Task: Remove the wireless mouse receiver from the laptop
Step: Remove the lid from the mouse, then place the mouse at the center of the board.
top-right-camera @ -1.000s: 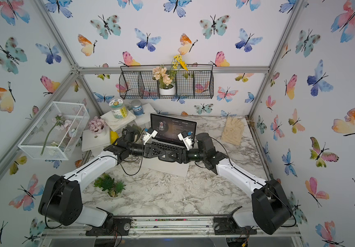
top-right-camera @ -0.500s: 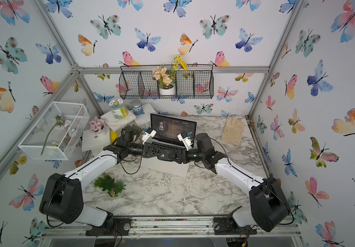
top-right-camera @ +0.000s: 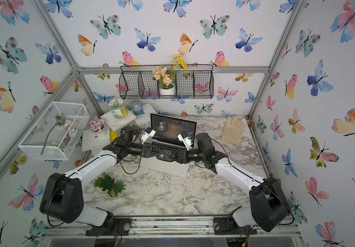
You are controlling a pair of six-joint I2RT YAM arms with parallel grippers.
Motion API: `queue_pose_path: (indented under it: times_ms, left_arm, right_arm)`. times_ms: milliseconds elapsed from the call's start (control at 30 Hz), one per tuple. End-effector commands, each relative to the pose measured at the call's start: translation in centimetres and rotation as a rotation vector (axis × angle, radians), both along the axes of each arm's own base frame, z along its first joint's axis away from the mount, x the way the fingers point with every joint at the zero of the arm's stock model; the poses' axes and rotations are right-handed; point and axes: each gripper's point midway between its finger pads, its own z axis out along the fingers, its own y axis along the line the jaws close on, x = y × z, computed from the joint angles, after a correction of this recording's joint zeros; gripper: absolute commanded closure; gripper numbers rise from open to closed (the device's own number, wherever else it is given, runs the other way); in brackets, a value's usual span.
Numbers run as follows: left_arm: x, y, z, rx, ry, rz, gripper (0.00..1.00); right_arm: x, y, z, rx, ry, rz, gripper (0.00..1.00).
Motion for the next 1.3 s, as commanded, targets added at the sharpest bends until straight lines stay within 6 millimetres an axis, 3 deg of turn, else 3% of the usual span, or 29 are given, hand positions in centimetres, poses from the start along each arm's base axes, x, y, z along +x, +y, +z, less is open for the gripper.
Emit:
queue_pose_path:
  times_ms: [0, 67, 167, 500, 867, 1067, 1267]
  left_arm:
    - [-0.5, -0.1, -0.2, -0.012, 0.032, -0.024, 1.00]
    - [-0.5, -0.1, -0.4, -0.010, 0.039, -0.023, 1.00]
    - [-0.4, 0.0, -0.7, -0.005, 0.046, -0.022, 1.00]
    - [0.3, 0.8, -1.1, 0.017, 0.041, 0.001, 1.00]
    - [0.6, 0.8, -1.2, 0.016, 0.044, 0.015, 1.00]
    - [0.6, 0.9, -1.7, 0.027, 0.046, 0.020, 1.00]
    - [0.8, 1.2, -2.8, 0.044, 0.059, 0.032, 1.00]
  right_arm:
    - [0.2, 0.7, 0.7, 0.019, -0.026, 0.020, 0.46]
    - [0.0, 0.6, 0.9, 0.022, -0.025, 0.018, 0.38]
    - [-0.2, 0.4, 1.0, 0.021, -0.020, 0.010, 0.33]
    - [-0.3, -0.2, -0.1, -0.020, 0.016, -0.027, 0.36]
    - [-0.1, -0.2, -1.2, -0.024, 0.054, -0.040, 0.67]
    - [-0.3, -0.6, -1.5, -0.032, 0.051, -0.054, 0.89]
    - [-0.7, -1.0, -1.0, -0.023, 0.027, -0.063, 0.97]
